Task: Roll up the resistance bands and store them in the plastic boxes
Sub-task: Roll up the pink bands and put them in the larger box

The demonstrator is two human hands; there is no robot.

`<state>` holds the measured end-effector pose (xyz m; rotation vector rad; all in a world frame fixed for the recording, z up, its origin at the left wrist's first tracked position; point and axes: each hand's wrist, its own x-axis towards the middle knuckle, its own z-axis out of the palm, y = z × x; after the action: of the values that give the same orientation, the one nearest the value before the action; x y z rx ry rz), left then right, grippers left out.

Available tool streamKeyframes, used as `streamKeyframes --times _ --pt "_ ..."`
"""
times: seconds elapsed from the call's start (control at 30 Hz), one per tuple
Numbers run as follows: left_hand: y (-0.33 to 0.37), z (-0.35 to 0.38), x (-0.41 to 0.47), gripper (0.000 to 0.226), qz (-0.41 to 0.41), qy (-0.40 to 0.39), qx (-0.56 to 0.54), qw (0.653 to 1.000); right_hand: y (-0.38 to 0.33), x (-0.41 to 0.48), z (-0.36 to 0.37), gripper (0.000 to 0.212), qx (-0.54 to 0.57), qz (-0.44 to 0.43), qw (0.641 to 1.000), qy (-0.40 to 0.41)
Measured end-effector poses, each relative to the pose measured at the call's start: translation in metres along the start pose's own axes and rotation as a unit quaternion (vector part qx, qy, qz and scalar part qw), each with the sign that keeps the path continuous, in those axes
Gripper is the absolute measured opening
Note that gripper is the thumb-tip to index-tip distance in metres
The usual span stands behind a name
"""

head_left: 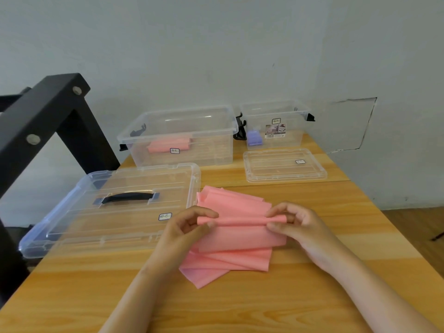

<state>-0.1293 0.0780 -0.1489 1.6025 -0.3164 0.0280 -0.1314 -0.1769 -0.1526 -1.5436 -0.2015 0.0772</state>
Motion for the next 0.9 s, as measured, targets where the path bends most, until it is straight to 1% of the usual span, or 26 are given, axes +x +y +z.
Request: streamKeyframes --times 0.03,0.13,0.17,0.27,0.33,0.4,0.47,0.53,0.67,0.77,0.83,0.9 --pt "-0.001 0.001 0.000 0.009 0.003 0.006 0.023 1.000 0.001 0.000 0.001 0.013 -0.011 -0.004 1.000 0.007" --pt "-0.007 0.005 0.002 0.025 -0.007 0.013 0.074 0.997 0.001 -0.001 0.002 0.014 -0.031 0.007 0.999 0.021" --pt "-0.008 0.005 0.002 0.025 -0.015 0.013 0.080 0.997 0.002 0.000 0.002 0.016 -0.035 0.014 0.999 0.019" --pt "-0.007 0.002 0.003 0.009 0.004 -0.011 0.101 0.995 0.002 0.000 0.002 0.011 -0.055 0.014 0.998 0.027" --pt "-0.007 0.003 0.002 0.004 0.014 -0.021 0.097 0.995 0.002 0.000 0.002 0.007 -0.052 0.011 0.998 0.031" --pt "-0.006 0.004 0.001 0.007 0.009 -0.015 0.067 0.998 0.000 -0.001 0.003 0.011 -0.048 0.008 0.999 0.025" --pt "-0.003 0.003 0.000 0.009 0.008 -0.013 0.029 0.999 -0.001 -0.001 0.002 0.008 -0.024 0.016 1.000 0.012" --pt "0.002 0.003 -0.001 0.006 0.008 -0.010 0.009 1.000 -0.002 -0.002 0.002 0.015 -0.013 0.024 1.000 0.001" --pt "-0.001 0.002 0.000 0.012 0.021 0.018 0.062 0.998 -0.005 -0.003 0.004 0.019 -0.021 0.050 0.999 -0.002" --pt "-0.006 0.001 0.002 0.028 -0.005 0.023 0.051 0.998 -0.007 -0.004 0.005 0.021 -0.032 0.066 0.997 -0.010" --pt "-0.006 0.000 0.003 0.023 -0.004 0.029 0.060 0.998 -0.006 -0.004 0.005 0.021 -0.036 0.067 0.997 -0.013" --pt "-0.004 0.001 0.002 0.016 0.014 0.010 0.074 0.997 -0.007 -0.004 0.007 0.020 -0.037 0.066 0.997 -0.016"
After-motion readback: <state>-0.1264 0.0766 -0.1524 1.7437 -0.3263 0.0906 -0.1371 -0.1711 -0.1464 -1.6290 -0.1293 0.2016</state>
